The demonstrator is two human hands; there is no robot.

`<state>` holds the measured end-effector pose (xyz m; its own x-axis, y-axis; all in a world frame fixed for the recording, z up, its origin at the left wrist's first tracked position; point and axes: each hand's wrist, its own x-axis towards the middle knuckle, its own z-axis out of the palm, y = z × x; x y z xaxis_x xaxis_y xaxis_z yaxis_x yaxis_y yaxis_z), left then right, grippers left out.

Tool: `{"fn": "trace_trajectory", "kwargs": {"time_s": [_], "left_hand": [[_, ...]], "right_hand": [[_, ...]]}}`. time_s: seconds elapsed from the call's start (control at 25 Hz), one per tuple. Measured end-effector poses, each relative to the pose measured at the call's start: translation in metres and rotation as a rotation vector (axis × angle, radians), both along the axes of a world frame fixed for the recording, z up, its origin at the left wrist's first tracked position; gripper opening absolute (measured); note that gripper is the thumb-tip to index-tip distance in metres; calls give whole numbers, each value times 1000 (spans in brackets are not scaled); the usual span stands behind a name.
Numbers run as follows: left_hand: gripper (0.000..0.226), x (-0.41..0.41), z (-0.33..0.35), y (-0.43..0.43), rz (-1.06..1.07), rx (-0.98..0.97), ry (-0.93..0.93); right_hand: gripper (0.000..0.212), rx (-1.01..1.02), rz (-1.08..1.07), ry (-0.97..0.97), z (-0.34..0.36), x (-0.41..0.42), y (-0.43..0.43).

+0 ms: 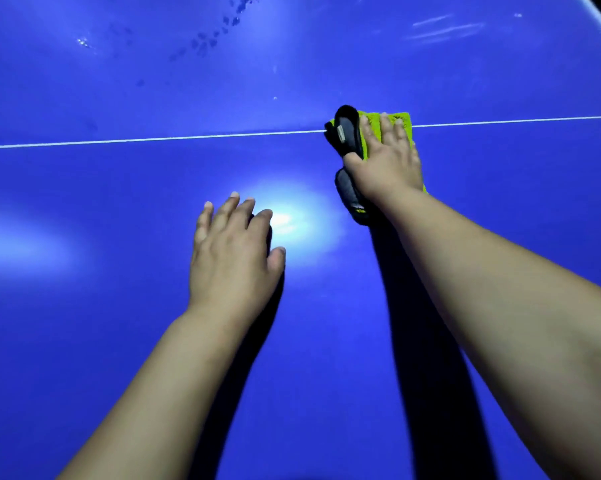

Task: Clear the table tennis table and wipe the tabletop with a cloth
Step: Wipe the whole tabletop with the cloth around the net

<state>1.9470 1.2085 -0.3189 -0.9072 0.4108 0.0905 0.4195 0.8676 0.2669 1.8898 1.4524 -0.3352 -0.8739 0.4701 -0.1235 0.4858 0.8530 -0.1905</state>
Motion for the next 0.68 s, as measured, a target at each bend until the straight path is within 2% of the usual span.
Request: {"fn": "trace_trajectory", "kwargs": {"time_s": [0.2, 0.68], "left_hand": [[42, 23, 6, -15, 34, -29, -42], [42, 144, 21, -129, 144, -55, -123]], "right_hand": [[67, 17, -18, -64, 5, 41, 1], [70, 62, 463, -117, 12, 187, -154]]}}
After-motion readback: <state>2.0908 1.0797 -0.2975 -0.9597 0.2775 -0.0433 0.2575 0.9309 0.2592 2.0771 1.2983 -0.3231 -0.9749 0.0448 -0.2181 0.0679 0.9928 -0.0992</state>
